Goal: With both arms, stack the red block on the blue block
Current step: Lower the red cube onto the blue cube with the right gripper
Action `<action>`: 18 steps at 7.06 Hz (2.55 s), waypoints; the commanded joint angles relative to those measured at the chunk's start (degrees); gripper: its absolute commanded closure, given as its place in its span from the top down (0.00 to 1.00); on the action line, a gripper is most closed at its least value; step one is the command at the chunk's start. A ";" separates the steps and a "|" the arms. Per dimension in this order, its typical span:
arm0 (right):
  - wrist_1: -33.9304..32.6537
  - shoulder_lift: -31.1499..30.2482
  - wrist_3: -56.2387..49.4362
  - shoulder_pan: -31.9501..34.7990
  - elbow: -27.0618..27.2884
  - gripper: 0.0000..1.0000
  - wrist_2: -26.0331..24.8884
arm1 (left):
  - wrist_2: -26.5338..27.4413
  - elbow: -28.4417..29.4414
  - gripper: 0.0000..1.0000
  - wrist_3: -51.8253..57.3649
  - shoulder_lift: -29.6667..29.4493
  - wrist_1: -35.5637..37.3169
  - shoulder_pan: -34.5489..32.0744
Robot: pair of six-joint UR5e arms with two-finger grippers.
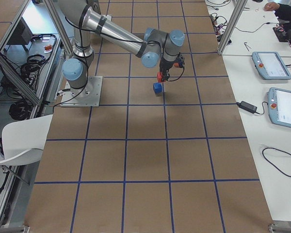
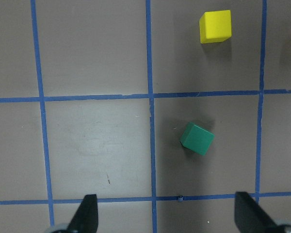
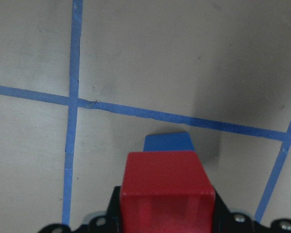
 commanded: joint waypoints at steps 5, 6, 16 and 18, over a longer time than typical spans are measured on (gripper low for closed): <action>-10.04 0.01 -2.24 -0.58 6.34 0.00 -0.54 | 0.01 0.06 1.00 0.00 -0.03 0.00 0.00; -9.96 -0.07 -2.24 -0.84 6.34 0.00 -0.71 | 0.01 0.06 1.00 0.00 -0.03 0.00 0.00; -3.15 -3.40 -1.36 -0.84 4.25 1.00 -1.68 | 0.01 0.32 1.00 0.09 -0.20 0.09 0.09; 8.61 -7.26 -1.18 -0.75 -1.71 1.00 -1.07 | 0.01 0.32 1.00 0.09 -0.20 0.09 0.09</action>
